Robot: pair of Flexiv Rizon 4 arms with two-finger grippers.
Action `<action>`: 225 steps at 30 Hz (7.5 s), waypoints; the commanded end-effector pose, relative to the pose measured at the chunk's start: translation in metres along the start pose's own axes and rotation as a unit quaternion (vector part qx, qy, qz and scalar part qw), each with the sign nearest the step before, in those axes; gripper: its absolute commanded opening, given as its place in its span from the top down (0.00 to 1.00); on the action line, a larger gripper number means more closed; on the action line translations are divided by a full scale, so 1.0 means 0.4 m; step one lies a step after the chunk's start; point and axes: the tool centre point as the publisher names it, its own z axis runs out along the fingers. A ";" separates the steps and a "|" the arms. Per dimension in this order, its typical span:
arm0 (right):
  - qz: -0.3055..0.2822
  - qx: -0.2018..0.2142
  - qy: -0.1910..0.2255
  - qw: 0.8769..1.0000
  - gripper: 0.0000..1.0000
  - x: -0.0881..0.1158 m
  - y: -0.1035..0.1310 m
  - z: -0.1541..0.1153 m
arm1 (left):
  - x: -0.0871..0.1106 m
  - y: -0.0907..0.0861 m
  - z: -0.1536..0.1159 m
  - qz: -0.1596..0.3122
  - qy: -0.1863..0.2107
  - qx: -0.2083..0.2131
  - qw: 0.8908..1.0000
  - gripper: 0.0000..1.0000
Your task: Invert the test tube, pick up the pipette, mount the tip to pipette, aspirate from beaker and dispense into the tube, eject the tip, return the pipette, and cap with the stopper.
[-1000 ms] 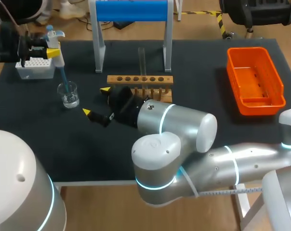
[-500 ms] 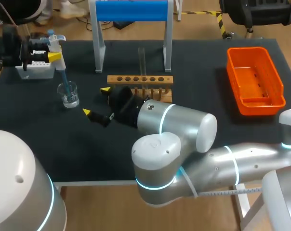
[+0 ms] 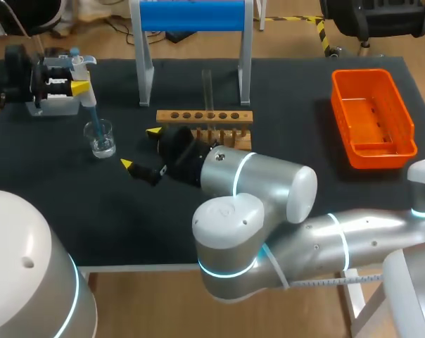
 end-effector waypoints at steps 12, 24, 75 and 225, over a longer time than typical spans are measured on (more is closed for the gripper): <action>0.000 -0.003 0.002 1.000 0.00 -0.003 -0.005 -0.001 | -0.002 0.007 -0.001 -0.003 0.000 -0.004 1.000 1.00; -0.010 -0.012 0.014 1.000 0.00 -0.012 0.021 -0.028 | -0.002 0.007 -0.001 -0.003 0.000 -0.004 1.000 1.00; -0.069 -0.033 0.196 0.978 0.00 -0.238 0.461 -0.152 | -0.002 0.007 -0.001 -0.003 0.000 -0.004 1.000 1.00; -0.089 0.145 0.139 0.976 1.00 -0.134 0.486 0.292 | -0.002 0.007 -0.001 -0.003 0.000 -0.004 1.000 1.00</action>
